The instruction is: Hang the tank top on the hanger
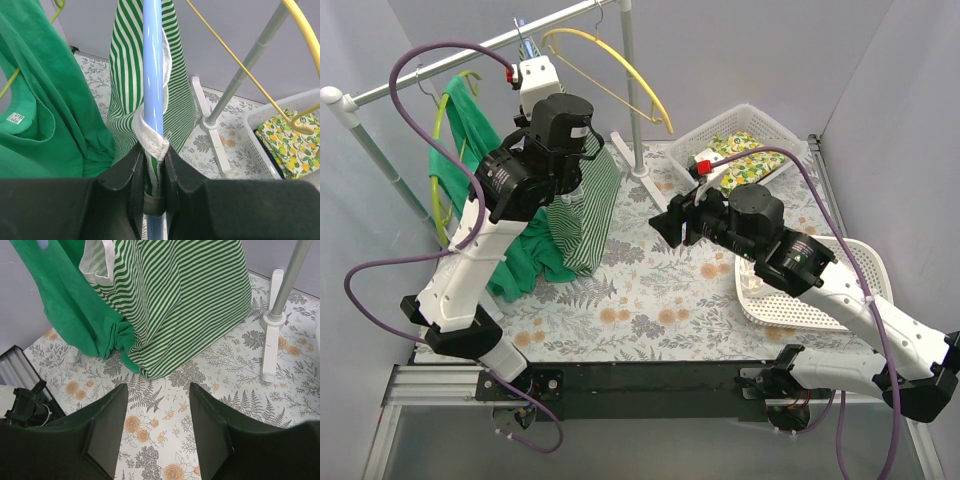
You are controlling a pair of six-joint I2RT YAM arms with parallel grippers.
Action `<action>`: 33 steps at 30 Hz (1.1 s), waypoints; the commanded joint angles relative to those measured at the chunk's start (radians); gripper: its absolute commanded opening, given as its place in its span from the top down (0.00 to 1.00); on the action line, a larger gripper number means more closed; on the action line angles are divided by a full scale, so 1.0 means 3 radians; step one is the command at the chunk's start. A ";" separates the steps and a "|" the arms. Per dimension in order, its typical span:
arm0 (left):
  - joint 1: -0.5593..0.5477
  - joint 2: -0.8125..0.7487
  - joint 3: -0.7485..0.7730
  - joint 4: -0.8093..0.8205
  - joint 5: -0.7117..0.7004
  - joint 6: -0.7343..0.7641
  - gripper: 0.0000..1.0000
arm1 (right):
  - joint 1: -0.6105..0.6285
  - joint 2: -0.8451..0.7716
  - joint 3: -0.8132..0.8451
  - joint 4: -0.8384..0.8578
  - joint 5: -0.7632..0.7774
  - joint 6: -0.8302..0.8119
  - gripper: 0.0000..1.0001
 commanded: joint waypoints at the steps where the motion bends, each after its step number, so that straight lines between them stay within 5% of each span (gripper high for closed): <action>1: 0.0043 -0.0121 -0.0009 0.0507 -0.0418 0.0254 1.00 | 0.0013 0.0035 0.0225 -0.0064 -0.0061 0.0012 0.40; 17: 0.0498 -0.0136 -0.0306 0.0936 -0.0301 0.0397 1.00 | 0.0013 0.0214 0.0435 -0.0253 -0.0179 0.0114 0.40; 33: 0.1015 -0.0310 -0.0771 0.0798 0.0298 0.0040 1.00 | 0.0013 0.0265 0.0399 -0.0294 -0.0240 0.0186 0.41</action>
